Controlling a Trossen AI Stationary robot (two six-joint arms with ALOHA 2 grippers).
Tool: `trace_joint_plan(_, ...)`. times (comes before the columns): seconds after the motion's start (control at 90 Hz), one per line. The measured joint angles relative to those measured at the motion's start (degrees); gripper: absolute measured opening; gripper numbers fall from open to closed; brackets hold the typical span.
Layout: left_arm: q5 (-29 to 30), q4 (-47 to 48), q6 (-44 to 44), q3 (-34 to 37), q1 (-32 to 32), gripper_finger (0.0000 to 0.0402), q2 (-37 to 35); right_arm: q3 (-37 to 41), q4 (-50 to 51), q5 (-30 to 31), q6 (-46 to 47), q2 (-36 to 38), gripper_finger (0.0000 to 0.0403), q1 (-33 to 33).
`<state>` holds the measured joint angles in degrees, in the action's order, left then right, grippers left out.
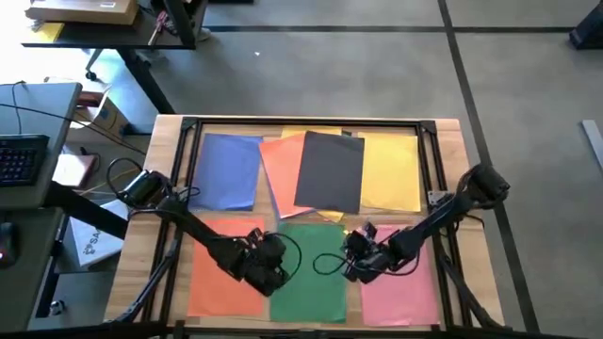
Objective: Organize paper
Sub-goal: Stack the green paper under the black paper on the bottom green paper, then stack the yellow paper under the colored papers on the right yellow paper
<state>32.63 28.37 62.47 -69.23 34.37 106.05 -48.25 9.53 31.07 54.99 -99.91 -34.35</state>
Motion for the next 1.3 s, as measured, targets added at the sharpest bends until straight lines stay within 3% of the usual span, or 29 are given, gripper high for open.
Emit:
trace_joint_plan(0.433,-1.2,-9.2,4.7,0.1,4.2,0.0,7.3,-0.1,-4.9,-4.2,-4.4,-4.8,0.0,-0.4)
trace_joint_plan(0.933,-0.7,-7.1,6.3,0.0,4.5,0.0,7.5,-1.9,-4.2,-1.5,-7.7,-4.7,0.0,-0.5)
trace_joint_plan(1.133,-0.4,-6.6,5.7,0.0,4.3,0.0,5.9,-5.6,1.0,-1.3,-12.7,-2.6,0.0,-0.7)
trace_joint_plan(1.3,0.8,-6.1,3.8,0.0,4.5,0.0,3.4,-6.3,11.7,1.9,-20.9,2.1,0.0002,0.4)
